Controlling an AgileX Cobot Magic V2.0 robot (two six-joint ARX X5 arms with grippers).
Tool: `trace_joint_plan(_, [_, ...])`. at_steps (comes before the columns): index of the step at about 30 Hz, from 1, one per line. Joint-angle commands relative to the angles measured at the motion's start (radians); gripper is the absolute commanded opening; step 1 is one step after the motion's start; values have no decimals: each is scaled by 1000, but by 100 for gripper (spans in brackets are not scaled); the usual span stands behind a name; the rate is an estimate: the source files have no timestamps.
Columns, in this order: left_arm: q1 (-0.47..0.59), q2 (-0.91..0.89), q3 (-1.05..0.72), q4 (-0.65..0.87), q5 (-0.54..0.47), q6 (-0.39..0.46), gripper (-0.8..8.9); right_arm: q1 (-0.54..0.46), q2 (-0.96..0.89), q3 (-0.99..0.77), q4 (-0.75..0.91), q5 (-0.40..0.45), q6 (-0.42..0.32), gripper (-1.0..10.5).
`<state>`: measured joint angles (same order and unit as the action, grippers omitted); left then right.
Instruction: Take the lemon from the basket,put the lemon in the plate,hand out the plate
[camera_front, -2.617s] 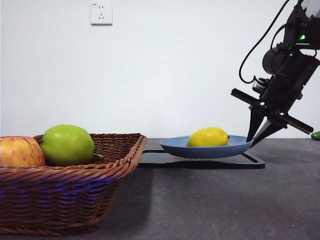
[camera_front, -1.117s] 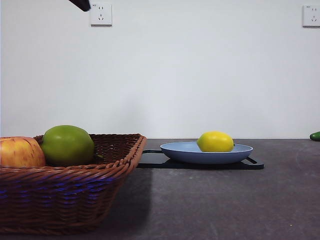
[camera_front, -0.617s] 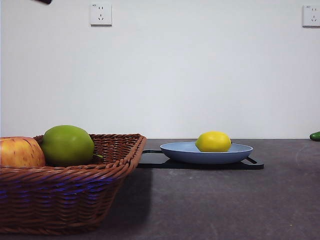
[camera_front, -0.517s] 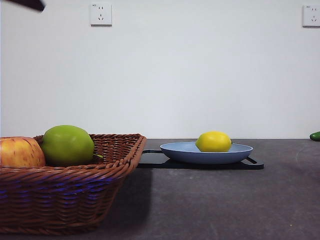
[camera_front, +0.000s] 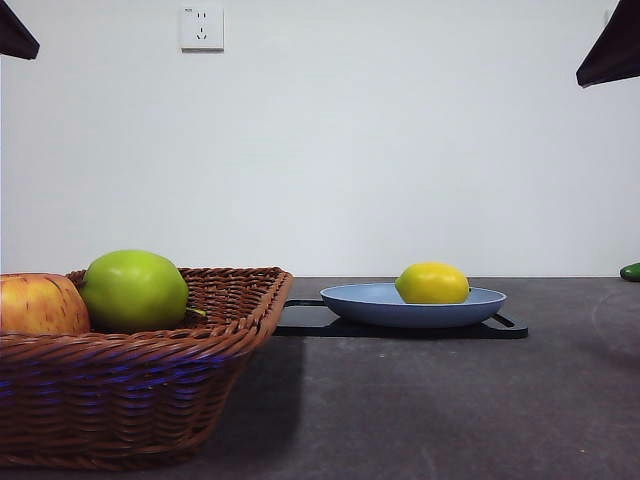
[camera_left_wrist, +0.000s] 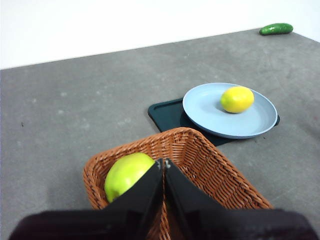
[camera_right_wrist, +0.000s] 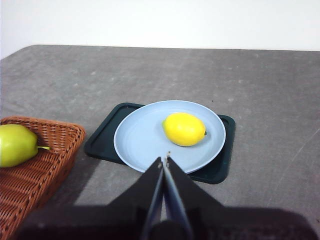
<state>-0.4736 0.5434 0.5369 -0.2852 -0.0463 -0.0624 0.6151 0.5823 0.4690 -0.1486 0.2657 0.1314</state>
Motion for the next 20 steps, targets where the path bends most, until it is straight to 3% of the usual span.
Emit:
trace_joint_plan(1, [-2, 5, 12, 8, -3, -14, 9, 6, 5, 13, 10, 3, 9, 3])
trace_joint_plan(10, [-2, -42, 11, -10, -6, -13, 9, 6, 5, 13, 10, 3, 9, 3])
trace_joint_plan(12, [13, -121, 11, -35, -13, 72, 9, 6, 4, 13, 10, 3, 9, 3])
trace_joint_plan(14, [51, -212, 7, -69, -13, 125, 9, 6, 4, 13, 10, 3, 9, 3])
trace_joint_plan(20, [251, -410, -109, -25, -13, 127, 8, 6, 5, 13, 11, 3, 9, 3])
